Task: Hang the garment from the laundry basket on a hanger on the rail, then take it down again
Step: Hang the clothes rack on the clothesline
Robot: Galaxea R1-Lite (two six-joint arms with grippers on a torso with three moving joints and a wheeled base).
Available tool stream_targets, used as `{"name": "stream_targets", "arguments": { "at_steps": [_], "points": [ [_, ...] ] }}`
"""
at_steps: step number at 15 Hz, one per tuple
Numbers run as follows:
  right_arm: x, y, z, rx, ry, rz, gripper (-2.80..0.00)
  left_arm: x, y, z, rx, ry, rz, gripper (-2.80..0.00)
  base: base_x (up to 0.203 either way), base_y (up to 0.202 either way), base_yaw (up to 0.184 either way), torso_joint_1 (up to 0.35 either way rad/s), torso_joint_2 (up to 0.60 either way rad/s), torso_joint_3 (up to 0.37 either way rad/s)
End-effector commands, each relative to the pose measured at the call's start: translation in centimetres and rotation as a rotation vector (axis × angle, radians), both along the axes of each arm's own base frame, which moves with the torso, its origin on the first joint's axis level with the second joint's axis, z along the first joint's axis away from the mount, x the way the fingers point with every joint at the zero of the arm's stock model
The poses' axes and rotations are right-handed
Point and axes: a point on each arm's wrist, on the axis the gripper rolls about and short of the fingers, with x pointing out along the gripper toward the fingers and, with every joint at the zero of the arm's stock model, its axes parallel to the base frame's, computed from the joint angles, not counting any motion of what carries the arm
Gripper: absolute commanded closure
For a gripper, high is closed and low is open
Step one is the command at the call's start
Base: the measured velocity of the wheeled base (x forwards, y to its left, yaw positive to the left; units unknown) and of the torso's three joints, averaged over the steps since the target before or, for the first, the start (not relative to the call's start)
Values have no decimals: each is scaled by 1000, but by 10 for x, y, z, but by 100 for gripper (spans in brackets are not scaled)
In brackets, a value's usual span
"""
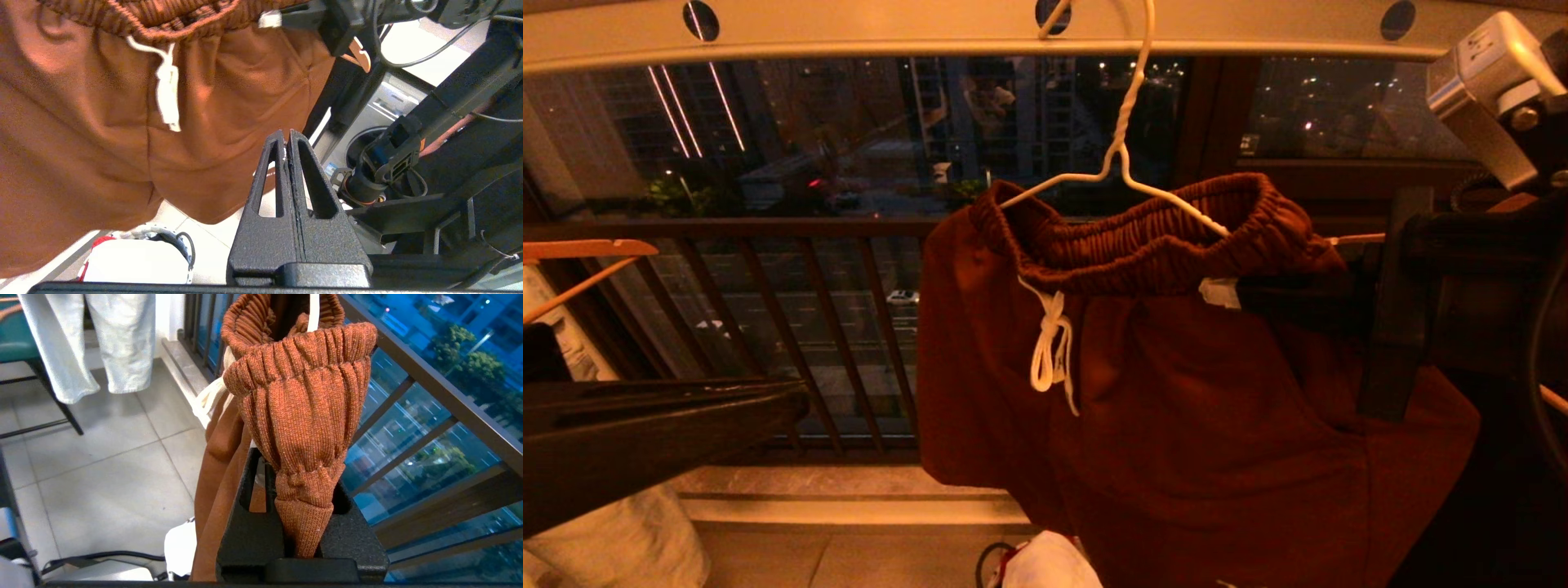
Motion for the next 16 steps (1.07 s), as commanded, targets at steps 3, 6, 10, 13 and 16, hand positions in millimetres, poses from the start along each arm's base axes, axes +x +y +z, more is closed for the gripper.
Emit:
{"name": "stream_targets", "arguments": {
  "at_steps": [3, 6, 10, 13, 16],
  "points": [
    [7, 7, -1, -2, -5, -23, 0, -2, 2, 3, -10, -8, -3, 0, 0, 0, 0, 0, 0, 0],
    [4, 4, 2, 10, -19, -35, 0, -3, 2, 3, -11, -9, -3, 0, 0, 0, 0, 0, 0, 0],
    [7, 5, 6, 30, -53, -80, 0, -3, 2, 3, -12, -10, -2, 0, 0, 0, 0, 0, 0, 0],
    [7, 10, 3, 19, -54, -116, 0, -2, 2, 3, -11, -10, -2, 0, 0, 0, 0, 0, 0, 0],
    [8, 16, -4, -7, -45, -108, 0, -3, 3, 3, -14, -11, -2, 0, 0, 0, 0, 0, 0, 0]
  ]
}}
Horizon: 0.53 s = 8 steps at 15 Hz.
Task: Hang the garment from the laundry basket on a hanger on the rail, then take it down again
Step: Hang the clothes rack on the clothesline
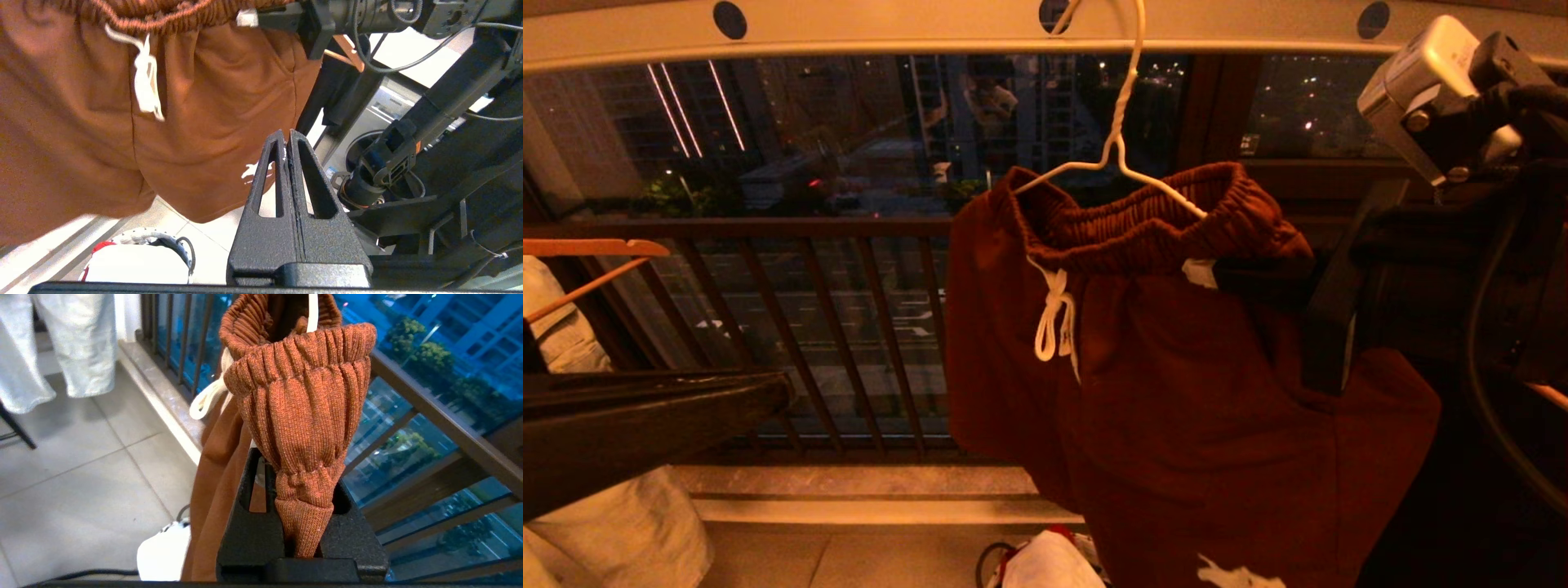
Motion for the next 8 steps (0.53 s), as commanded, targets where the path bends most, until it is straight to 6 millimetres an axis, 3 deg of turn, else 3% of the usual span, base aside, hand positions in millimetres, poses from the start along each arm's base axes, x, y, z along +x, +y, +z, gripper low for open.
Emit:
{"name": "stream_targets", "arguments": {
  "at_steps": [1, 5, 8],
  "points": [
    [2, 4, -3, -8, 4, 4, 0, -1, 1, 1, -5, -4, -2, 0, 0, 0, 0, 0, 0, 0],
    [7, 11, 0, 16, -54, -40, 0, -2, 2, 1, -8, -8, 0, 0, 0, 0, 0, 0, 0, 0],
    [10, 17, -9, -20, -38, -41, 0, -3, 3, 2, -11, -11, 0, 0, 0, 0, 0, 0, 0, 0]
  ]
}}
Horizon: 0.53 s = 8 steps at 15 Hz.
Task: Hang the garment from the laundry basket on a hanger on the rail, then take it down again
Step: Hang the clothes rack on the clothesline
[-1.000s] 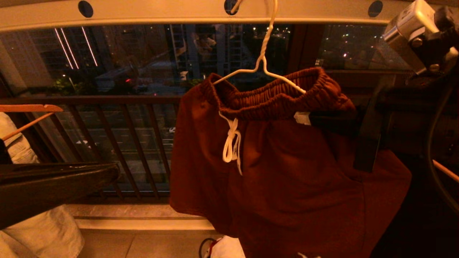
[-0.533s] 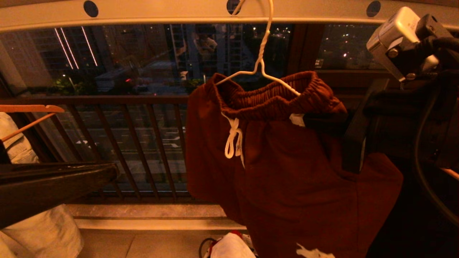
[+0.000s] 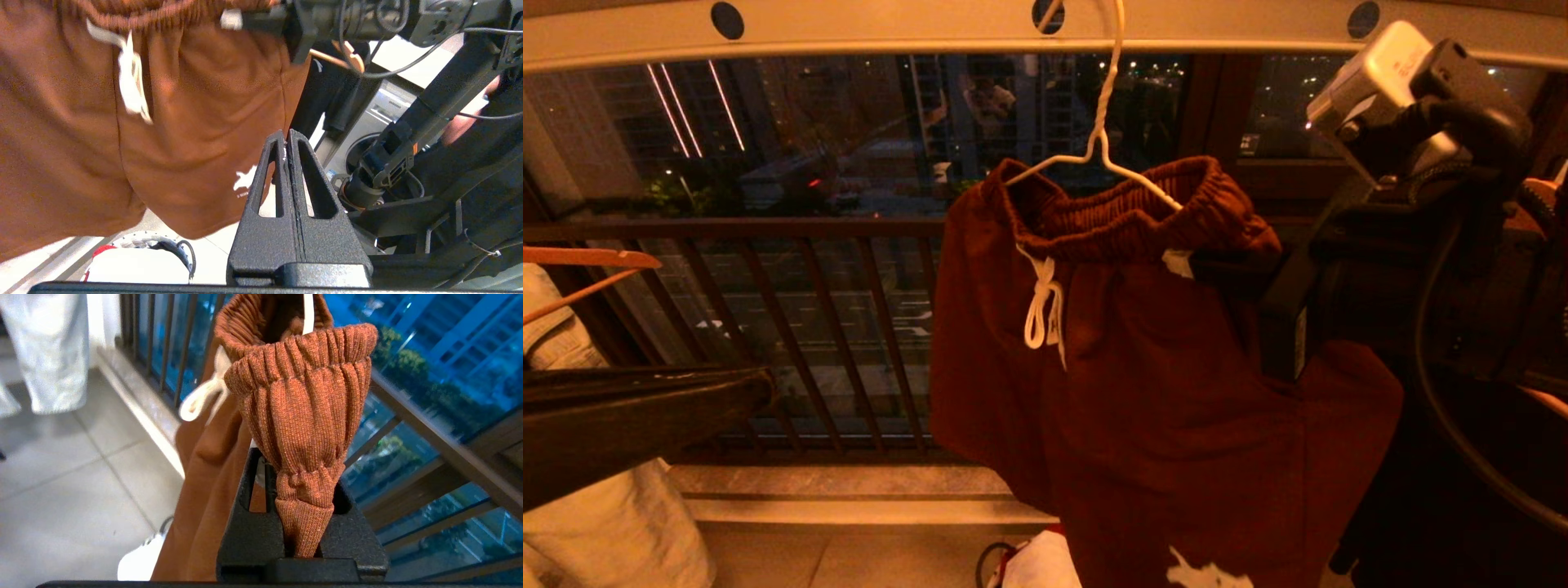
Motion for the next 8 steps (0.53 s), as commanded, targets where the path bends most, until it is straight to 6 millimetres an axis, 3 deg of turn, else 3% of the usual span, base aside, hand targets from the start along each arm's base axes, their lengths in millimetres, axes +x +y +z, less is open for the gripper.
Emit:
{"name": "stream_targets", "arguments": {
  "at_steps": [1, 8],
  "points": [
    [2, 4, -6, -18, 14, 6, 0, -1, 1, 1, -6, -4, -3, 0, 0, 0, 0, 0, 0, 0],
    [5, 16, -12, -37, 30, 16, 0, -2, 2, 2, -10, -6, -2, 0, 0, 0, 0, 0, 0, 0]
  ]
}}
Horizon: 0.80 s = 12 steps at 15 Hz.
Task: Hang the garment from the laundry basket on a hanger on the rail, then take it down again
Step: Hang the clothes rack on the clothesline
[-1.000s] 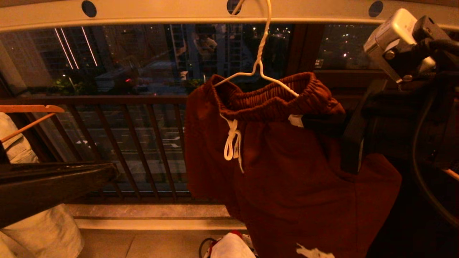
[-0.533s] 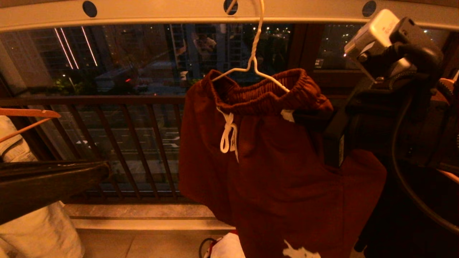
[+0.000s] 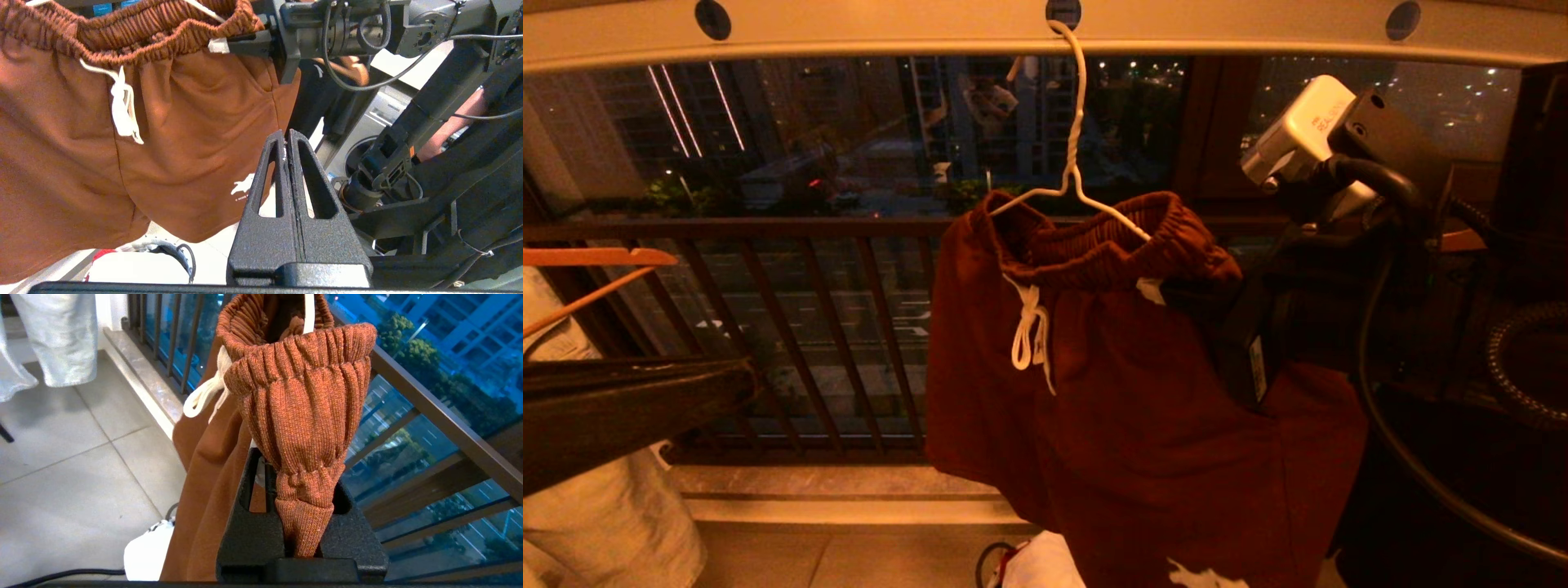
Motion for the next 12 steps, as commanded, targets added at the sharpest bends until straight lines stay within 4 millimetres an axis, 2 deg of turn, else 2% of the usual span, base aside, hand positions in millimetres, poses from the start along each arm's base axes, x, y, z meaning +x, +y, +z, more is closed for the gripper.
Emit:
{"name": "stream_targets", "arguments": {
  "at_steps": [1, 5, 6, 12],
  "points": [
    [0, 2, -2, -7, 4, 6, 0, 0, 0, 0, 0, 0, -2, 0, 0, 0, 0, 0, 0, 0],
    [0, 3, -3, -10, 7, 7, 0, 0, 0, 0, -1, 0, 3, 0, 0, 0, 0, 0, 0, 0],
    [0, 3, -4, -11, 8, 7, -280, 0, 0, 0, -1, 1, 3, 0, 0, 0, 0, 0, 0, 0],
    [-2, 1, -10, -24, 23, 8, -280, 0, 0, 0, 0, 1, 3, 0, 0, 0, 0, 0, 0, 0]
  ]
}}
